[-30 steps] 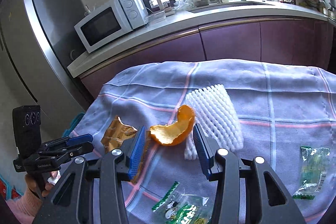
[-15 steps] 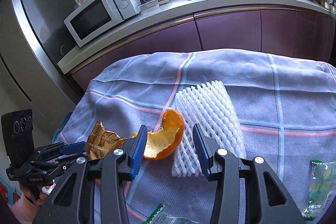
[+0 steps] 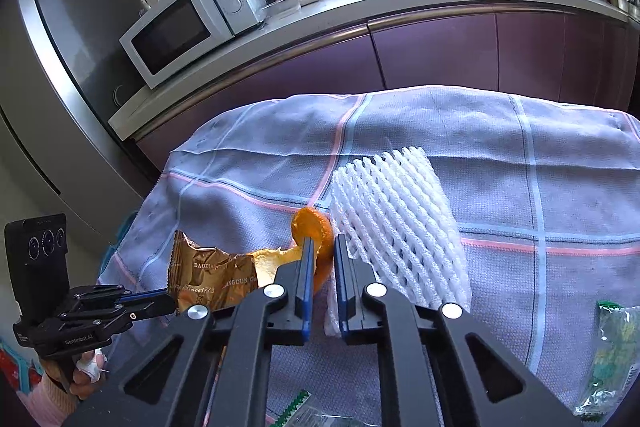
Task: Collect trash
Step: 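Grasp the gold wrapper with the left tool while the right tool grasps an orange peel, then carry the gold wrapper and orange peel with both tools over the teal bin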
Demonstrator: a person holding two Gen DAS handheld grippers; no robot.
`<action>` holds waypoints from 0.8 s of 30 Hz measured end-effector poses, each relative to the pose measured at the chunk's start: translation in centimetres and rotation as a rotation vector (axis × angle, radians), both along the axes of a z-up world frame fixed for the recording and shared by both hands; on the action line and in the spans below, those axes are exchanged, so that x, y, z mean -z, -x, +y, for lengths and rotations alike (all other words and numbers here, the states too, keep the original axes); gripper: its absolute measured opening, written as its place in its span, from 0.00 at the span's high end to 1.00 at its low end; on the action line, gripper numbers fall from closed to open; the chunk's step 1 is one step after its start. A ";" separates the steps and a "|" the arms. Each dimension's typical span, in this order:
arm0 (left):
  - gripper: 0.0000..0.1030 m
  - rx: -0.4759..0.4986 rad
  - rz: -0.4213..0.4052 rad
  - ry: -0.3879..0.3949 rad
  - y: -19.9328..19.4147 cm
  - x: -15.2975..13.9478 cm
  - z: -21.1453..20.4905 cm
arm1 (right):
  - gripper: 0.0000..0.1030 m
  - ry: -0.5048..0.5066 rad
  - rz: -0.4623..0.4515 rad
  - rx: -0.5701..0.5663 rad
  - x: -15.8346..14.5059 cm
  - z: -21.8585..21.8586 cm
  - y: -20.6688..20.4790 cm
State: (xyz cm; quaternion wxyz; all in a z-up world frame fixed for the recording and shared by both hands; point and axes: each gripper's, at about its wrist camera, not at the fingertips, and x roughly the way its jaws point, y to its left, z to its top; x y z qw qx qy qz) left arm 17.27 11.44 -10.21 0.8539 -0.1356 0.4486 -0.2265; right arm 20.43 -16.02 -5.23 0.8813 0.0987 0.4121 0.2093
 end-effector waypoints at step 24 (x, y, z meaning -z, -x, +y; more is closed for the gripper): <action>0.87 -0.042 -0.056 0.025 3.6 -1.6 4.8 | 0.93 -0.031 -0.022 -0.010 -0.6 0.2 1.3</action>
